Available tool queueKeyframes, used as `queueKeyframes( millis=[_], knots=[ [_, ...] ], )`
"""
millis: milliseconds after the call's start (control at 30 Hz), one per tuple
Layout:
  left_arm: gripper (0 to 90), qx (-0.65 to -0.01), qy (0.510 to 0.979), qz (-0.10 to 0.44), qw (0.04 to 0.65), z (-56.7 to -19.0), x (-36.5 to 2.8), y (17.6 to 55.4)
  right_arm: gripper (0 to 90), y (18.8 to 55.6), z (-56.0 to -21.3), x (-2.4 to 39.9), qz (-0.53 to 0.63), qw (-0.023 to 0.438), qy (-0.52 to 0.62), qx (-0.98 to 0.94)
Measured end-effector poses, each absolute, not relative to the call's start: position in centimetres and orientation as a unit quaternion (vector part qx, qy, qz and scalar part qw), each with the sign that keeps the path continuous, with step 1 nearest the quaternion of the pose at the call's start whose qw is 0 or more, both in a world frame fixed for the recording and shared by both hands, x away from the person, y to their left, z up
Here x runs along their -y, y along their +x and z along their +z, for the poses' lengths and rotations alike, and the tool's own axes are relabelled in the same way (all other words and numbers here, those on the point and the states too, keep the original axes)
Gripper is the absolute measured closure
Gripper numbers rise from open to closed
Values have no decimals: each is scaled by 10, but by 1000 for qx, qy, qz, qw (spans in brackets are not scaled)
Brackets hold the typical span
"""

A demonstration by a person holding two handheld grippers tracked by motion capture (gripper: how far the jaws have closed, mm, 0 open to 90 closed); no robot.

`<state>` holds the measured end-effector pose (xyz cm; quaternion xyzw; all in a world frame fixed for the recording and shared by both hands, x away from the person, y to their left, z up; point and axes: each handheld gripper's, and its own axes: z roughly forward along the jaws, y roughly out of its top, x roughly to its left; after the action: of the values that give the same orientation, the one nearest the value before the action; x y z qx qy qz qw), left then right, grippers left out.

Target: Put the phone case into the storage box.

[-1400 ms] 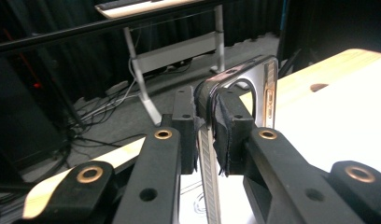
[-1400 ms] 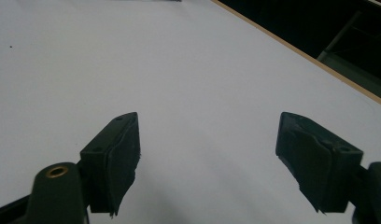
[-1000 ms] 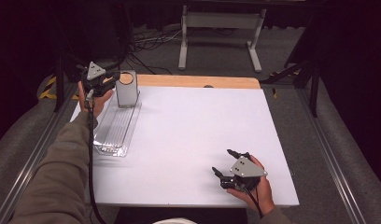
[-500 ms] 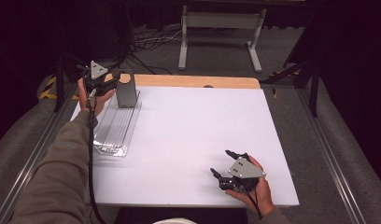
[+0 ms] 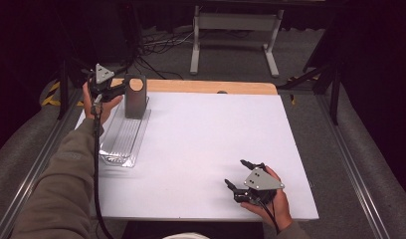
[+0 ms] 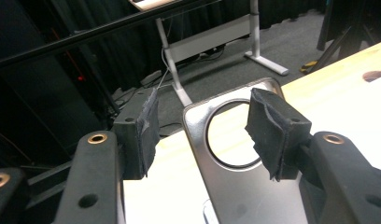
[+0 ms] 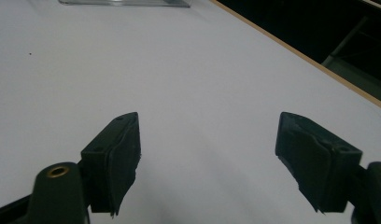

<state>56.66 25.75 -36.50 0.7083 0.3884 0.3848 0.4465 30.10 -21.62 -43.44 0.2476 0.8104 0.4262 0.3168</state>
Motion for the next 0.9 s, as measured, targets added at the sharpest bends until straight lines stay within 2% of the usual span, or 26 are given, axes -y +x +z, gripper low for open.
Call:
queueKeyframes(
  millis=[133, 667, 900],
  knots=[
    [418, -389, 707, 375, 455, -364, -258, 561, 232, 301, -434, 216, 427, 319, 248, -809],
    [209, -360, 716, 374, 467, -358, -247, 538, 232, 303, -435, 219, 430, 322, 250, -806],
    [155, -346, 722, 374, 468, -351, -241, 530, 234, 305, -434, 219, 437, 324, 257, -799]
  ],
)
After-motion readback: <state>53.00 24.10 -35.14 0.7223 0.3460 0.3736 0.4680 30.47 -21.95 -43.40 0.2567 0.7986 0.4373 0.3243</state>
